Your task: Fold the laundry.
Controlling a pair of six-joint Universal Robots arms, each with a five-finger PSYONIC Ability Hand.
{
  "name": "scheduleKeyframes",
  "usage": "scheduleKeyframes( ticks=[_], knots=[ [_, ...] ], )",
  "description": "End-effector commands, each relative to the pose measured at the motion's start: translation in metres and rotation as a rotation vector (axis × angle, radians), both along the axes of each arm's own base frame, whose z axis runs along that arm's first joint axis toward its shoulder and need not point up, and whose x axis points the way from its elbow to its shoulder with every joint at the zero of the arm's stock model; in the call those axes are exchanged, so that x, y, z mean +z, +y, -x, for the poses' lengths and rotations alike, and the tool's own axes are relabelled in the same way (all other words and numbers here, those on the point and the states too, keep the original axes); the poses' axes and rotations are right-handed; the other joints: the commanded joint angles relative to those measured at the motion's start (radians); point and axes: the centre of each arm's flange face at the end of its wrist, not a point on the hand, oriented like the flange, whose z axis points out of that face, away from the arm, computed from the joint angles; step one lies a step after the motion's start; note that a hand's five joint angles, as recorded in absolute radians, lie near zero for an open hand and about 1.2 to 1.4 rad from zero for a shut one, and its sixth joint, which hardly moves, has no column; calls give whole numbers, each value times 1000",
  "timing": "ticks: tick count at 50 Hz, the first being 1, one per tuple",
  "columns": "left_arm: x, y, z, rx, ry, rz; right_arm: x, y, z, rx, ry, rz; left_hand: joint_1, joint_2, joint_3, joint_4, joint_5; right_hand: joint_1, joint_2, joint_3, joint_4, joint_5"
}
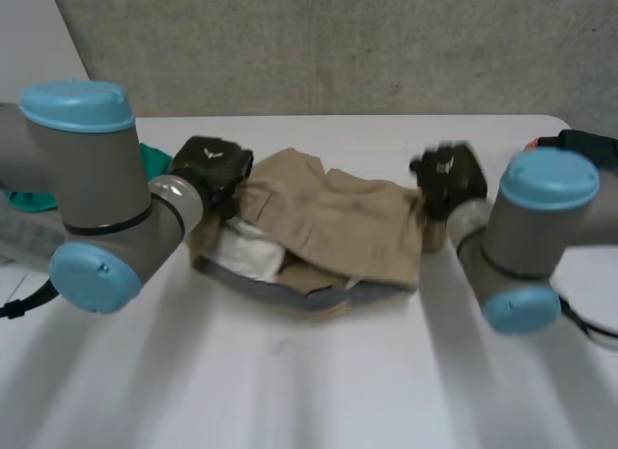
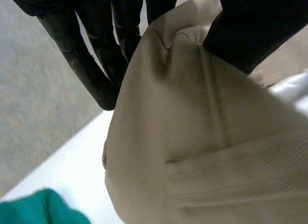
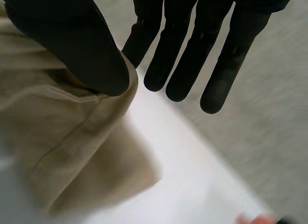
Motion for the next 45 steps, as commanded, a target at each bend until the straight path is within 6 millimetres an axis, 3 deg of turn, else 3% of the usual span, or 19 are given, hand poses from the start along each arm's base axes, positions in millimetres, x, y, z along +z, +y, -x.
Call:
scheduleKeyframes(
  ticks=[1,5,8,15,19,22,24,26,34,39,45],
  knots=[
    [27,61,14,87,24,39,50,-56,-25,63,-206,246,290,202,215,202,232,282,218,204,198,218],
    [19,97,34,66,65,4,43,-60,-42,194,-307,210,290,202,215,202,232,282,218,204,198,218],
    [7,123,57,18,121,-32,26,-60,-48,258,-341,149,272,185,198,185,215,282,218,204,198,218],
    [-29,156,106,-62,176,-82,-8,-70,-36,240,-333,68,-74,-161,-148,-161,-131,282,218,204,198,218],
    [-56,169,120,-81,81,-119,-20,-77,-20,200,-315,13,-308,-396,-383,-396,-365,-258,-322,-335,-342,-322],
    [-59,174,116,-45,0,-154,-21,-81,-8,173,-308,-37,-716,-803,-791,-804,-773,-452,-516,-529,-536,-516],
    [-50,175,109,-13,-37,-171,-14,-81,-1,157,-304,-67,-932,-1020,-1007,-1020,-989,-628,-692,-706,-712,-692],
    [-41,175,104,2,-45,-174,-8,-80,3,145,-298,-86,-932,-1020,-1007,-1020,-989,-699,-763,-776,-783,-763],
    [31,161,76,24,71,-129,41,-56,26,-36,-244,-186,-932,-1020,-1007,-1020,-989,-940,-1004,-1017,-1024,-1004],
    [72,146,47,18,159,-106,81,-23,41,-175,-192,-227,-932,-1020,-1007,-1020,-989,-940,-1004,-1017,-1024,-1004],
    [86,114,19,49,182,-98,110,15,52,-280,-209,-259,-932,-1020,-1007,-1020,-989,-940,-1004,-1017,-1024,-1004]
  ],
)
